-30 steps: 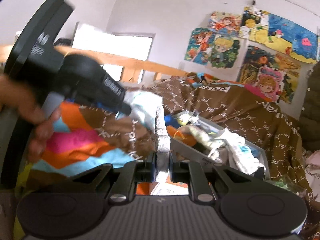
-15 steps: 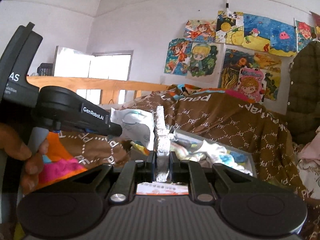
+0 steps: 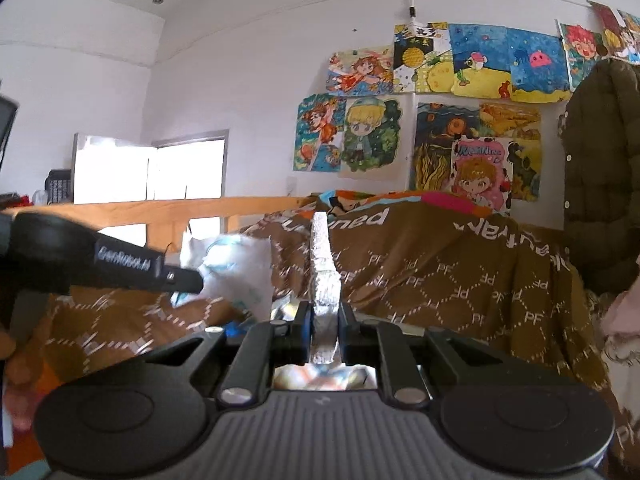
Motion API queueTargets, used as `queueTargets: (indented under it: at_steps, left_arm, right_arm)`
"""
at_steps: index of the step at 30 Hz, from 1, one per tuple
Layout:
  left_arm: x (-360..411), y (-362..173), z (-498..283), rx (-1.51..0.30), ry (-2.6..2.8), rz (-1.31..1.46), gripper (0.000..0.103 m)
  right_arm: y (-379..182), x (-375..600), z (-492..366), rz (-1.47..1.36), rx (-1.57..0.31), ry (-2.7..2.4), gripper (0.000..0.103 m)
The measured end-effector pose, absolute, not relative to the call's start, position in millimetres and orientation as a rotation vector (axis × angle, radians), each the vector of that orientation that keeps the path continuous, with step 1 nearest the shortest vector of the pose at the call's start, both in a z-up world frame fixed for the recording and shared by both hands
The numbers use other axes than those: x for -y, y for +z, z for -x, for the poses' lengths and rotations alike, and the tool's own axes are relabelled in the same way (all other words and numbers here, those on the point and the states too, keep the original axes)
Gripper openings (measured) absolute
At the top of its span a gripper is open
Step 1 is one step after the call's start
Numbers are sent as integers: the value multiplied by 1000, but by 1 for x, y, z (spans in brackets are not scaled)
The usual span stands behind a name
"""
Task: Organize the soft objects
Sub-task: 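Carry the white cloth and mask packet over the tray and lower them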
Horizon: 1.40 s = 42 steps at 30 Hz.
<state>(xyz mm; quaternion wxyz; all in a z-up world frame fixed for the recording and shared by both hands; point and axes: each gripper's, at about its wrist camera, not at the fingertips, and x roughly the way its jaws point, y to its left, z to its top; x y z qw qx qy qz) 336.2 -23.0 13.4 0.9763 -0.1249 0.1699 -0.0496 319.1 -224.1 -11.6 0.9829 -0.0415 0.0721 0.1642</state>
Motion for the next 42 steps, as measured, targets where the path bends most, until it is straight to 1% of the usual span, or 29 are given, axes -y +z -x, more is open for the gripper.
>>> queueTargets:
  at_steps: [5, 12, 22, 42]
  left_arm:
    - [38, 14, -372, -347, -105, 209, 14]
    - [56, 1, -425, -389, -117, 201, 14]
    - [75, -14, -480, -408, -115, 145, 14]
    - [69, -35, -509, -481, -30, 172, 15]
  right_arm:
    - [-13, 242, -363, -13, -149, 312, 15]
    - [-26, 266, -414, -128, -175, 268, 15]
    - [-44, 273, -455, -165, -245, 252, 15]
    - [-61, 274, -479, -243, -370, 246, 15]
